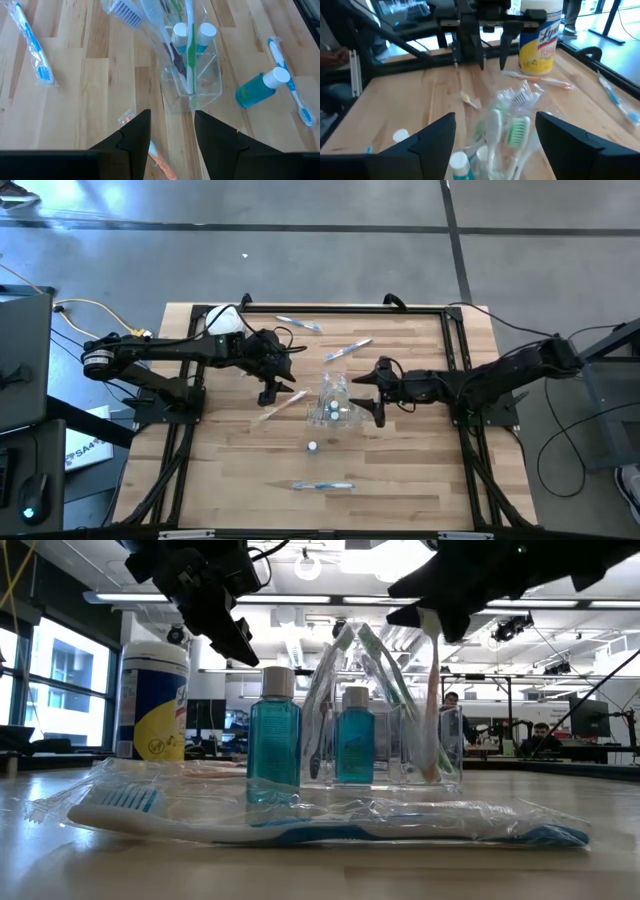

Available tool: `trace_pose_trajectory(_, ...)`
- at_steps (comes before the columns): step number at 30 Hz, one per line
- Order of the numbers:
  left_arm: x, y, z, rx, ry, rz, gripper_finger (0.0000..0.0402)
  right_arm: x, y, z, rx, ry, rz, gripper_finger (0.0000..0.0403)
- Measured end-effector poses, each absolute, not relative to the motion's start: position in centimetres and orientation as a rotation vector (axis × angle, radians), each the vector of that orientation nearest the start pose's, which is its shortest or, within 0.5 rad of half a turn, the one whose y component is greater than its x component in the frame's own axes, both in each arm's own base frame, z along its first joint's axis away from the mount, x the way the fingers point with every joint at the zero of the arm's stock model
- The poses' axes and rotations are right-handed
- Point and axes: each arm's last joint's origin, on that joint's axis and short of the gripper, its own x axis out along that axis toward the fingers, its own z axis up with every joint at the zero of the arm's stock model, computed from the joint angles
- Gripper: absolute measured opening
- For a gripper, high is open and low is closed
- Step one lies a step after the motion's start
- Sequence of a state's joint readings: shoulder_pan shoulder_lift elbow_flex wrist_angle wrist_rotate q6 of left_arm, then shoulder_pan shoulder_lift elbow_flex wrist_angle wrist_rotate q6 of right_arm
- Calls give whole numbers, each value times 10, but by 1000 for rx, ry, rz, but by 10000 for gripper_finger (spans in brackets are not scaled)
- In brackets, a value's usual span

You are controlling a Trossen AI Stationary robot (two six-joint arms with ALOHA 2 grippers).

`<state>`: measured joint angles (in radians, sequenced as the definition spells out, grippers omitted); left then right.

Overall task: Pick & Place toothbrushing station
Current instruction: Put the middle blue toothbrush into the transparent organizer

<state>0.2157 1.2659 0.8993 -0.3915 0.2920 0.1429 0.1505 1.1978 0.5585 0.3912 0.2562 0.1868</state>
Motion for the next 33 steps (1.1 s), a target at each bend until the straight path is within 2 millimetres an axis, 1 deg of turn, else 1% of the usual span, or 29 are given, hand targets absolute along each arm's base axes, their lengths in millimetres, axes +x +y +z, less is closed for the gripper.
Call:
trace_pose_trajectory(5, 256, 48, 258, -54, 727, -125, 152, 247, 30, 237, 125, 237, -128, 268)
trace_pose_trajectory(8, 256, 48, 258, -55, 730, -125, 152, 246, 30, 246, 107, 200, -123, 268)
trace_pose_trajectory(16, 254, 47, 256, -61, 750, -126, 152, 230, 27, 267, 111, 114, -117, 268)
trace_pose_trajectory(20, 254, 47, 256, -71, 755, -127, 152, 216, 25, 279, 81, 84, -120, 268)
trace_pose_trajectory(23, 254, 47, 256, -86, 754, -130, 152, 201, 21, 290, 74, 50, -183, 268)
trace_pose_trajectory(28, 254, 47, 256, -89, 754, -130, 152, 175, 11, 300, 5, 43, -351, 268)
trace_pose_trajectory(30, 254, 47, 256, -89, 754, -130, 152, 168, 5, 302, 5, 42, -404, 268)
trace_pose_trajectory(33, 254, 47, 256, -87, 749, -129, 152, 163, -4, 300, 7, 79, -461, 268)
